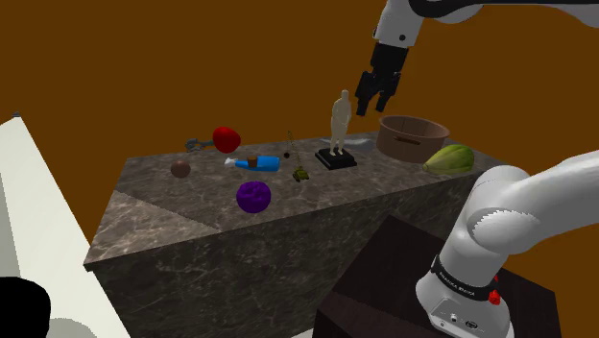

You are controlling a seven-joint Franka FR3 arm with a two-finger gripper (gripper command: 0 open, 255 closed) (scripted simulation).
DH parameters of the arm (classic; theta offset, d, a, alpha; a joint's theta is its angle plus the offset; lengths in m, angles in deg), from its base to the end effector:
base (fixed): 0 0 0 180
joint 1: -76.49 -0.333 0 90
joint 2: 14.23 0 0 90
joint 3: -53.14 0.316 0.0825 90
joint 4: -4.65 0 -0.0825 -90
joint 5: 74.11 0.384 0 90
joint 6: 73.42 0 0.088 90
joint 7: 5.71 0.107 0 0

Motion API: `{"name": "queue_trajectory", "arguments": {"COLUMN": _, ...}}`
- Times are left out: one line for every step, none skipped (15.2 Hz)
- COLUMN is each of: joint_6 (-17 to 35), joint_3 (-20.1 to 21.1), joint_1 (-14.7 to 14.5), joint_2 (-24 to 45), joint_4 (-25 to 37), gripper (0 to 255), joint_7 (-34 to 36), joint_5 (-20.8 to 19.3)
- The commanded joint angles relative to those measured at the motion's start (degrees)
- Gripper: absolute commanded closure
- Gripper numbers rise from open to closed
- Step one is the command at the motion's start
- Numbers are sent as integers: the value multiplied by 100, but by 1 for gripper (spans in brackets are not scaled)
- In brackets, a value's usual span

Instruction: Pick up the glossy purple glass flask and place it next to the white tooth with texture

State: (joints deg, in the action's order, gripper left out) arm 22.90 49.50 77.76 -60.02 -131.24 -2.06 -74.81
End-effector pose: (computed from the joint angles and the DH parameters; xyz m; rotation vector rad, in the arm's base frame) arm 0.3129 -0.0341 0.5968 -3.0972 0.2047 -0.1672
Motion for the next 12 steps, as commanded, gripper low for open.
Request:
{"name": "queue_trajectory", "arguments": {"joint_6": 0, "joint_3": 0, "joint_1": 0, "joint_2": 0, "joint_4": 0, "gripper": 0, "joint_7": 0, "joint_5": 0}}
{"name": "queue_trajectory", "arguments": {"joint_6": 120, "joint_3": 68, "joint_1": -35, "joint_2": 185, "joint_4": 44, "gripper": 0, "joint_7": 66, "joint_5": 36}}
{"name": "queue_trajectory", "arguments": {"joint_6": 236, "joint_3": 135, "joint_1": -68, "joint_2": 374, "joint_4": 95, "gripper": 0, "joint_7": 131, "joint_5": 69}}
{"name": "queue_trajectory", "arguments": {"joint_6": 348, "joint_3": 200, "joint_1": -100, "joint_2": 567, "joint_4": 154, "gripper": 0, "joint_7": 195, "joint_5": 98}}
{"name": "queue_trajectory", "arguments": {"joint_6": 457, "joint_3": 266, "joint_1": -130, "joint_2": 763, "joint_4": 220, "gripper": 0, "joint_7": 258, "joint_5": 125}}
{"name": "queue_trajectory", "arguments": {"joint_6": 561, "joint_3": 329, "joint_1": -159, "joint_2": 961, "joint_4": 294, "gripper": 0, "joint_7": 322, "joint_5": 148}}
{"name": "queue_trajectory", "arguments": {"joint_6": 660, "joint_3": 392, "joint_1": -186, "joint_2": 1163, "joint_4": 374, "gripper": 0, "joint_7": 384, "joint_5": 168}}
{"name": "queue_trajectory", "arguments": {"joint_6": 755, "joint_3": 453, "joint_1": -213, "joint_2": 1367, "joint_4": 462, "gripper": 0, "joint_7": 448, "joint_5": 184}}
{"name": "queue_trajectory", "arguments": {"joint_6": 844, "joint_3": 513, "joint_1": -237, "joint_2": 1572, "joint_4": 556, "gripper": 0, "joint_7": 510, "joint_5": 196}}
{"name": "queue_trajectory", "arguments": {"joint_6": 929, "joint_3": 572, "joint_1": -260, "joint_2": 1780, "joint_4": 658, "gripper": 0, "joint_7": 573, "joint_5": 204}}
{"name": "queue_trajectory", "arguments": {"joint_6": 1008, "joint_3": 631, "joint_1": -281, "joint_2": 1990, "joint_4": 767, "gripper": 0, "joint_7": 636, "joint_5": 209}}
{"name": "queue_trajectory", "arguments": {"joint_6": 1081, "joint_3": 689, "joint_1": -301, "joint_2": 2201, "joint_4": 883, "gripper": 0, "joint_7": 699, "joint_5": 210}}
